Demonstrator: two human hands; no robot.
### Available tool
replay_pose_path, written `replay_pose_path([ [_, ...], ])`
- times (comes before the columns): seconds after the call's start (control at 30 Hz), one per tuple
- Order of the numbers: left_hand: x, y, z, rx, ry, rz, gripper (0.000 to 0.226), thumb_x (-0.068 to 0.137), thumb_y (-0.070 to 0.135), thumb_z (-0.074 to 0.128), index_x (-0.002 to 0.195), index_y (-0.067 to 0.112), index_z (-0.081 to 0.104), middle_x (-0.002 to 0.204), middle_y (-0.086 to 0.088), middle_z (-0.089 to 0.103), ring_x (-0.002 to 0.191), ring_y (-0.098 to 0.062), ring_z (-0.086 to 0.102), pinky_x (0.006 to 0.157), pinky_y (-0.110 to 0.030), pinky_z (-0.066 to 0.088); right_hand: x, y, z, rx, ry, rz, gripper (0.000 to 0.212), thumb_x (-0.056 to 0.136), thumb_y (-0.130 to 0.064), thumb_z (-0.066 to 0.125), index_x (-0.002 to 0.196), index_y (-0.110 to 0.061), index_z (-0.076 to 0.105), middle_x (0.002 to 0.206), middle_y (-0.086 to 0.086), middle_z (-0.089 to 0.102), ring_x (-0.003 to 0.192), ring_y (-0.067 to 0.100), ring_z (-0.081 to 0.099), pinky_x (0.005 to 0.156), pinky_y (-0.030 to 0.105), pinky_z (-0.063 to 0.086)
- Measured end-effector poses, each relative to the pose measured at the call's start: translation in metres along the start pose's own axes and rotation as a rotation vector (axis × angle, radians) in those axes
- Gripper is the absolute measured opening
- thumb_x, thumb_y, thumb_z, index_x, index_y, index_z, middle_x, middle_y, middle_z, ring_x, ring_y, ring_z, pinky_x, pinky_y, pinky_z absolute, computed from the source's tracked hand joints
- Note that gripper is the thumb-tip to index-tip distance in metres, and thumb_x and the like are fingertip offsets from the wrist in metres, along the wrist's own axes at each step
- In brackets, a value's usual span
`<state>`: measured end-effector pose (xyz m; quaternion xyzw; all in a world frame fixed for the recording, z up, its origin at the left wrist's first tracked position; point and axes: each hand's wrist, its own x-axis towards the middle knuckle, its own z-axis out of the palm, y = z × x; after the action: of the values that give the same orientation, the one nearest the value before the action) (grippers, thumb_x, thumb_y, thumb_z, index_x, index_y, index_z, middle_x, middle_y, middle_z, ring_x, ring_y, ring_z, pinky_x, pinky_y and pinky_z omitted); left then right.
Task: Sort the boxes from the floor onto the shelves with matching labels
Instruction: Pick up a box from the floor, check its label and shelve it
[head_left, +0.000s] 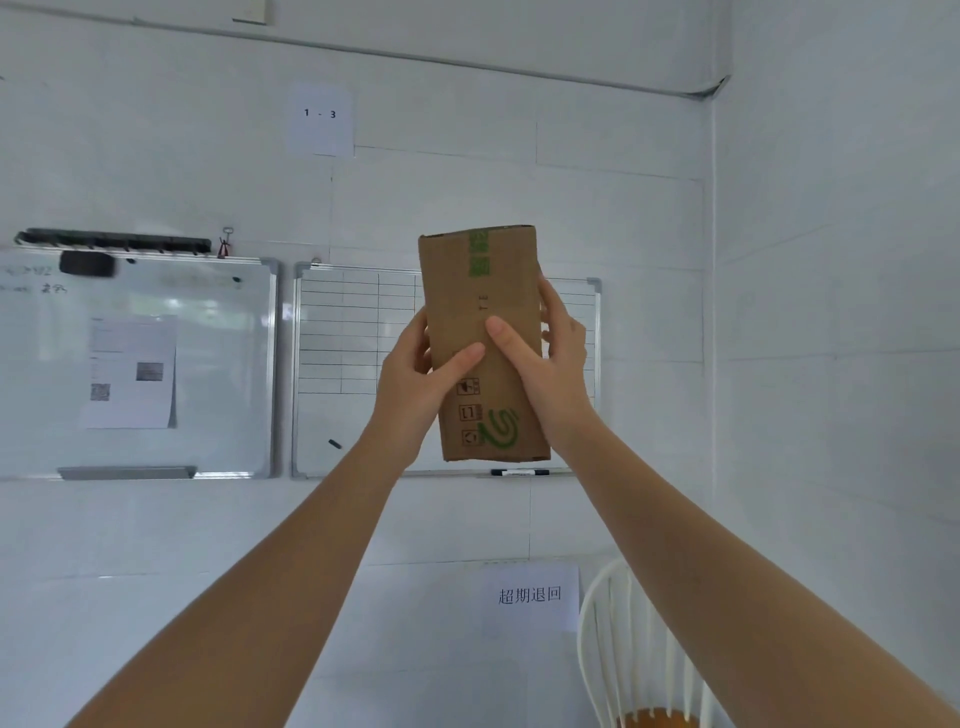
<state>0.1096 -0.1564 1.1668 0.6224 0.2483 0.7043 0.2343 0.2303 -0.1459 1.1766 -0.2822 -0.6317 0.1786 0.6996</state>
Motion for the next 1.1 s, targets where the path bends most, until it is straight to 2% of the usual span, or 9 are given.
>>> replay_pose_path([
  [0.07, -0.001, -0.001, 0.001, -0.013, 0.045, 0.012, 0.043, 0.080, 0.012, 0.070, 0.115, 0.029, 0.053, 0.097, 0.016, 0.064, 0.076, 0.005, 0.067, 0.057, -0.009, 0.050, -0.002, 0.002, -0.003, 0.040, -0.027, -0.055, 0.084, 0.063, -0.067, 0.069, 0.137, -0.052, 0.033, 0.138, -0.010, 0.043, 0.130, 0.020, 0.046, 0.101, 0.051, 0.046],
  [0.2, -0.005, -0.003, 0.010, 0.030, 0.193, 0.042, 0.048, 0.076, 0.015, 0.073, 0.120, 0.026, 0.056, 0.098, 0.019, 0.063, 0.088, -0.005, 0.065, 0.064, -0.016, 0.053, -0.006, 0.005, -0.002, 0.204, -0.080, -0.061, 0.056, 0.083, -0.036, 0.064, 0.123, -0.062, 0.036, 0.127, -0.020, 0.052, 0.120, 0.015, 0.056, 0.098, 0.046, 0.051],
  [0.33, -0.009, -0.007, 0.017, 0.077, 0.162, 0.013, 0.054, 0.082, 0.023, 0.067, 0.133, 0.026, 0.047, 0.109, 0.015, 0.062, 0.100, -0.011, 0.063, 0.084, -0.031, 0.055, -0.008, 0.010, 0.008, 0.176, 0.015, -0.037, 0.069, 0.069, -0.059, 0.065, 0.128, -0.067, 0.030, 0.144, -0.010, 0.043, 0.129, 0.018, 0.049, 0.103, 0.048, 0.046],
  [0.53, 0.000, -0.014, 0.035, 0.381, 0.153, -0.113, 0.113, 0.069, 0.039, 0.077, 0.149, 0.023, -0.001, 0.143, -0.007, 0.030, 0.130, -0.028, 0.037, 0.103, -0.050, 0.041, 0.002, 0.023, 0.019, 0.090, 0.008, 0.018, 0.091, 0.061, -0.085, 0.046, 0.141, -0.056, 0.014, 0.157, -0.012, 0.019, 0.143, 0.016, 0.027, 0.113, 0.054, 0.030],
  [0.7, 0.005, -0.015, 0.037, 0.391, 0.272, -0.196, 0.117, 0.065, 0.043, 0.078, 0.149, 0.020, 0.001, 0.144, -0.011, 0.029, 0.133, -0.031, 0.034, 0.106, -0.050, 0.037, 0.003, 0.019, 0.021, 0.040, -0.010, 0.021, 0.083, 0.069, -0.075, 0.030, 0.146, -0.045, 0.021, 0.157, -0.008, 0.019, 0.145, 0.015, 0.022, 0.116, 0.054, 0.020],
  [0.77, 0.005, -0.016, 0.036, 0.422, 0.289, -0.178, 0.118, 0.059, 0.048, 0.080, 0.148, 0.020, 0.007, 0.141, -0.010, 0.032, 0.131, -0.030, 0.035, 0.104, -0.052, 0.038, 0.002, 0.026, 0.020, 0.024, -0.009, -0.016, 0.080, 0.076, -0.070, 0.028, 0.147, -0.035, 0.024, 0.157, -0.004, 0.026, 0.144, 0.015, 0.026, 0.117, 0.048, 0.023],
  [0.87, 0.005, -0.014, 0.032, 0.465, 0.279, -0.135, 0.119, 0.051, 0.054, 0.081, 0.145, 0.020, 0.016, 0.137, -0.008, 0.036, 0.128, -0.029, 0.037, 0.101, -0.054, 0.040, 0.002, 0.037, 0.015, 0.148, -0.057, 0.091, 0.068, 0.082, -0.074, 0.036, 0.143, -0.043, 0.032, 0.151, -0.006, 0.038, 0.137, 0.015, 0.038, 0.114, 0.045, 0.032],
  [1.0, 0.009, -0.009, 0.015, 0.250, 0.268, -0.191, 0.114, 0.040, 0.063, 0.072, 0.138, 0.030, 0.025, 0.134, -0.003, 0.042, 0.119, -0.027, 0.048, 0.095, -0.053, 0.046, -0.007, 0.040, 0.000, -0.045, -0.094, -0.058, 0.040, 0.099, -0.032, 0.041, 0.138, -0.024, 0.046, 0.139, -0.004, 0.045, 0.129, 0.012, 0.041, 0.107, 0.028, 0.038],
  [1.1, 0.007, -0.013, -0.005, 0.027, 0.220, -0.190, 0.092, 0.068, 0.042, 0.073, 0.143, 0.036, 0.019, 0.138, -0.001, 0.044, 0.115, -0.023, 0.052, 0.088, -0.039, 0.049, -0.012, 0.054, -0.013, -0.204, -0.023, -0.181, 0.044, 0.085, -0.035, 0.051, 0.126, -0.020, 0.052, 0.127, -0.004, 0.053, 0.118, 0.014, 0.049, 0.102, 0.042, 0.044],
])
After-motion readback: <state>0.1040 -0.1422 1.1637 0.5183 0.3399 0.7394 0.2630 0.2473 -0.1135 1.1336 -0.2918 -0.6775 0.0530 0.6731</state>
